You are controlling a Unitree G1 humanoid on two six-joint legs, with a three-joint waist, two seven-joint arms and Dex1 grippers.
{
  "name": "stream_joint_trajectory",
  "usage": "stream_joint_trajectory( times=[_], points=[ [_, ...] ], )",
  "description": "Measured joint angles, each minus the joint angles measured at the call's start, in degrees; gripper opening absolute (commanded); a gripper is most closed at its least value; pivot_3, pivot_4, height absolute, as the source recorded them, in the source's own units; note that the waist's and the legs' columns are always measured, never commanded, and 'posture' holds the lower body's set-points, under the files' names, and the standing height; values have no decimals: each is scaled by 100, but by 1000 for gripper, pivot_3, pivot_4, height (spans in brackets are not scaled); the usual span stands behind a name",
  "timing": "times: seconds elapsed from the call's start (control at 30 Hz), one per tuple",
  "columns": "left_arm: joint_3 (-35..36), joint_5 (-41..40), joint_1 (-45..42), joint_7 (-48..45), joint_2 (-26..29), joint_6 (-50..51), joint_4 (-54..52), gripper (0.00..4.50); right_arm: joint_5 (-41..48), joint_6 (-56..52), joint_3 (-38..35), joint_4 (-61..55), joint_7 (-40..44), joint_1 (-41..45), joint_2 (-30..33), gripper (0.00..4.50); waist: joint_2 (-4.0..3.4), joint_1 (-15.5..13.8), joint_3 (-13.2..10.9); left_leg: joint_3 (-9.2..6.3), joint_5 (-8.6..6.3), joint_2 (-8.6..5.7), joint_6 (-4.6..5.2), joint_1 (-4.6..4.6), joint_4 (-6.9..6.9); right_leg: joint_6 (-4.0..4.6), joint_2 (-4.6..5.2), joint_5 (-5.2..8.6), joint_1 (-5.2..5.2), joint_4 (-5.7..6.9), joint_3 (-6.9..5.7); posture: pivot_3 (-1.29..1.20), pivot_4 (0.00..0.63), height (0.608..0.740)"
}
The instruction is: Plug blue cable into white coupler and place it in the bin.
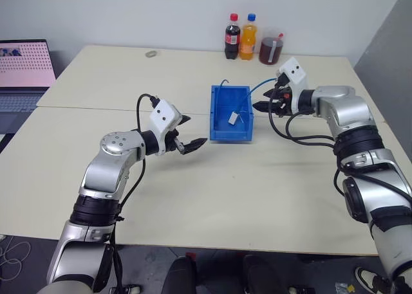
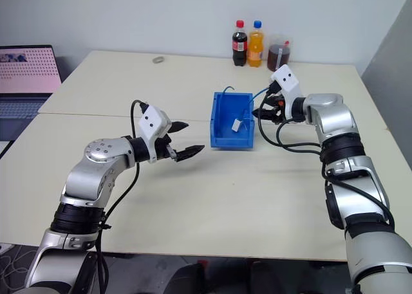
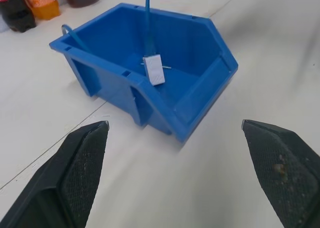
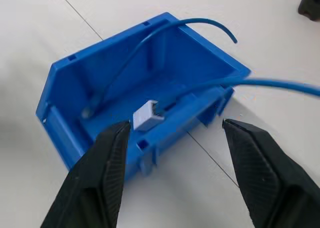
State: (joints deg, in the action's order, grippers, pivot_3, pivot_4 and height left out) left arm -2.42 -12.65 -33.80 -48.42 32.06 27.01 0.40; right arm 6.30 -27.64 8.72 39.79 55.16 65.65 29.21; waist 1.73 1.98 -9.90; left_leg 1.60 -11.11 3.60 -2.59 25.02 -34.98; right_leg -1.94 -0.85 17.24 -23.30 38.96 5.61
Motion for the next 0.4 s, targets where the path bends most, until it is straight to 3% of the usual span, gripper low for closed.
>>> stream_joint_trajectory(
  times=[0.13,0.23,0.4],
  points=[
    [256,-165,51,-112,250,7,280,4500,222,-736,188,-1947,751,-1355,720,4468,0,-13,0,-8,0,2,0,1,-3,1,-4,1,1,6,-5,0,150,740],
    [444,-153,160,-90,474,-10,410,4500,590,-1197,-108,-3063,632,-2151,783,4468,-1,27,-1,-6,0,4,-1,0,-9,1,-4,1,0,10,-1,0,150,740],
    [503,-232,225,-153,536,-21,442,4500,982,-1520,-626,-4116,249,-2470,783,4468,0,11,-1,-12,1,3,-1,-3,-21,-4,-4,0,10,14,-9,0,150,740]
  ],
)
